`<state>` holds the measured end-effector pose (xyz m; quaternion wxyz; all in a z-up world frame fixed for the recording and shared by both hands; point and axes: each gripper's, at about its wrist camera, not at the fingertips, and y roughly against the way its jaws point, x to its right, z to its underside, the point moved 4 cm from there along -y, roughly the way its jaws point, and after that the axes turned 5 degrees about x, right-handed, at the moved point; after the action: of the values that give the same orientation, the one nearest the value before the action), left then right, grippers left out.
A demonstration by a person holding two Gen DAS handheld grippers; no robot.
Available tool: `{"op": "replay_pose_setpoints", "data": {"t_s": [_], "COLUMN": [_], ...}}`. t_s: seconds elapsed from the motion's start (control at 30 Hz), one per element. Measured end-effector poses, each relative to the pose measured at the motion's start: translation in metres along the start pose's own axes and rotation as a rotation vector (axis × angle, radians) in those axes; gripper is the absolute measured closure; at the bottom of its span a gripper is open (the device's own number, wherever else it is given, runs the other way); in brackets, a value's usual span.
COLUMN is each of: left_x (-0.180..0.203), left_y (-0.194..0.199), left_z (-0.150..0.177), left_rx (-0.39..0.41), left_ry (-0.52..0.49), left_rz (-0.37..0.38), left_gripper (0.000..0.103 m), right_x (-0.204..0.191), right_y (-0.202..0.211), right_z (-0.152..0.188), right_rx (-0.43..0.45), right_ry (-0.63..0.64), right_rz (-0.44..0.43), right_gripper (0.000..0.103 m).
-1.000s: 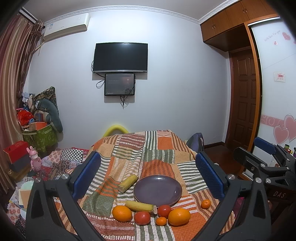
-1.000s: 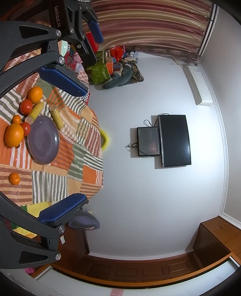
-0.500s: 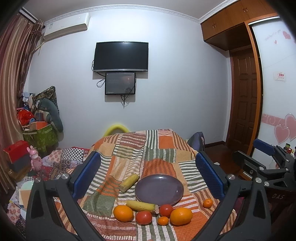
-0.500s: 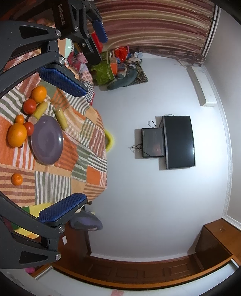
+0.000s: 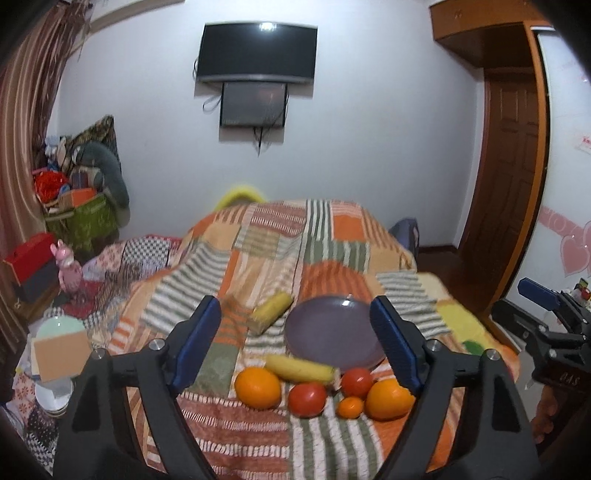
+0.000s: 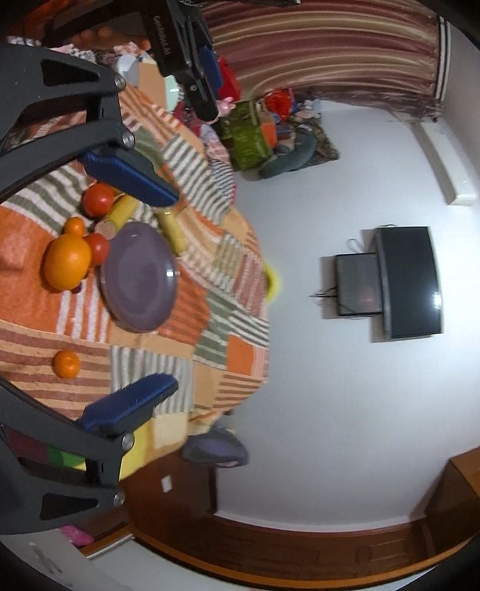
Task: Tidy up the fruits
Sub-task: 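Grasp the large orange with the right tool while the left tool grasps another orange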
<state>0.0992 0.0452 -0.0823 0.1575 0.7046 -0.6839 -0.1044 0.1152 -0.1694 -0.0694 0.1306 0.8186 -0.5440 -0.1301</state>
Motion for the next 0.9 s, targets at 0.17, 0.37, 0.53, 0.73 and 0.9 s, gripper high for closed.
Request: {"op": "replay_pose_setpoints", "data": {"t_s": [0.17, 0.37, 0.53, 0.73, 0.9], "left_x": [-0.012, -0.026, -0.037, -0.046, -0.056], "left_y": [-0.021, -0.047, -0.064, -0.081, -0.098], "left_z": [0.023, 0.049, 0.072, 0.099, 0.114], "left_rx": [-0.083, -0.194, -0.286, -0.369, -0.421], "left_ry": [-0.024, -0.025, 0.0, 0.007, 0.033], "left_rz": [-0.008, 0.007, 0.018, 0.016, 0.01], "left_gripper": [0.022, 0.023, 0.022, 0.022, 0.022], "right_x": [0.004, 0.004, 0.001, -0.005, -0.009], "right_y": [-0.02, -0.035, -0.05, -0.071, -0.082], "right_z": [0.023, 0.052, 0.072, 0.091, 0.102], "right_rx": [-0.119, -0.245, -0.332, -0.432, -0.482], "right_ry": [-0.007, -0.009, -0.016, -0.031, -0.052], "right_rz": [-0.005, -0.038, -0.066, -0.106, -0.132], "right_gripper": [0.038, 0.039, 0.039, 0.039, 0.035]}}
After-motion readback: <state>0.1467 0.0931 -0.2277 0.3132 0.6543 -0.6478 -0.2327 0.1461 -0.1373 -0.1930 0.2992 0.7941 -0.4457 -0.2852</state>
